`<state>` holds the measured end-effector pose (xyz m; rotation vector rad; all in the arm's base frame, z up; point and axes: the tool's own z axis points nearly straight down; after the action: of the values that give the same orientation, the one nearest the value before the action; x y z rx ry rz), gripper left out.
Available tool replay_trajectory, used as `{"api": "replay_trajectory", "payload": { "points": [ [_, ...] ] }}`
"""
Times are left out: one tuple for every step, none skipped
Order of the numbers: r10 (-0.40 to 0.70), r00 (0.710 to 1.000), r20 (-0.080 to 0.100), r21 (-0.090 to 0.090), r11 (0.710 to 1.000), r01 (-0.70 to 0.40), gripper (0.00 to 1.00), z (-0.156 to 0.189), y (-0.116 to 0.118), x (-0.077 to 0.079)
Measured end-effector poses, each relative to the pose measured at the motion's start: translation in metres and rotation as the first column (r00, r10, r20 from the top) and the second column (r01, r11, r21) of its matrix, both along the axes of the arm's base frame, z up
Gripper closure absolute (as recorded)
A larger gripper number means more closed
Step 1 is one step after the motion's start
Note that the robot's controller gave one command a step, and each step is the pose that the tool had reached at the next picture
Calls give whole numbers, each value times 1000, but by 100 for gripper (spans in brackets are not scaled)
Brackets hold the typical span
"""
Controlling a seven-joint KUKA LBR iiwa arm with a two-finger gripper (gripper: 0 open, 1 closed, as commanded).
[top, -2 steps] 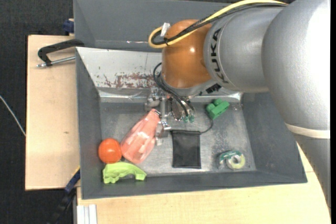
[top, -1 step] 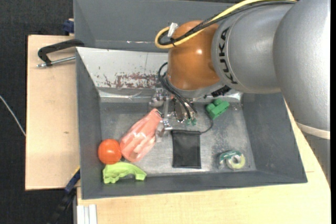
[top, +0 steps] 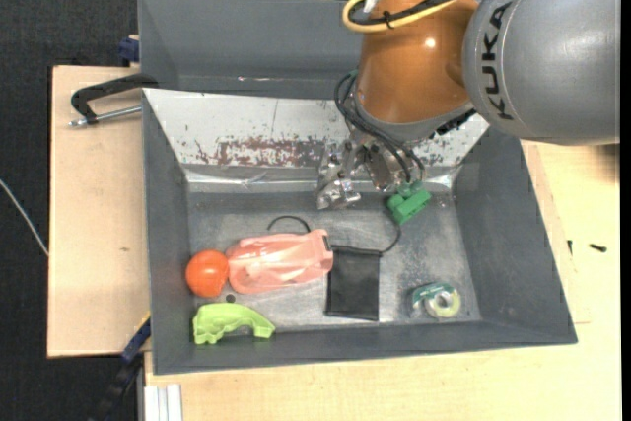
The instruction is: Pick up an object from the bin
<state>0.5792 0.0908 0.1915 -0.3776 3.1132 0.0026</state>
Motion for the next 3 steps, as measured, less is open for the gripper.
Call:
{"api": "replay_trajectory", "payload": {
  "points": [
    [0,1000,0,0,1000,0,0,0,0,0],
    [0,1000,0,0,1000,0,0,0,0,0],
    [70,998,6,-2,998,-70,0,-18,13,-6]
  ]
}}
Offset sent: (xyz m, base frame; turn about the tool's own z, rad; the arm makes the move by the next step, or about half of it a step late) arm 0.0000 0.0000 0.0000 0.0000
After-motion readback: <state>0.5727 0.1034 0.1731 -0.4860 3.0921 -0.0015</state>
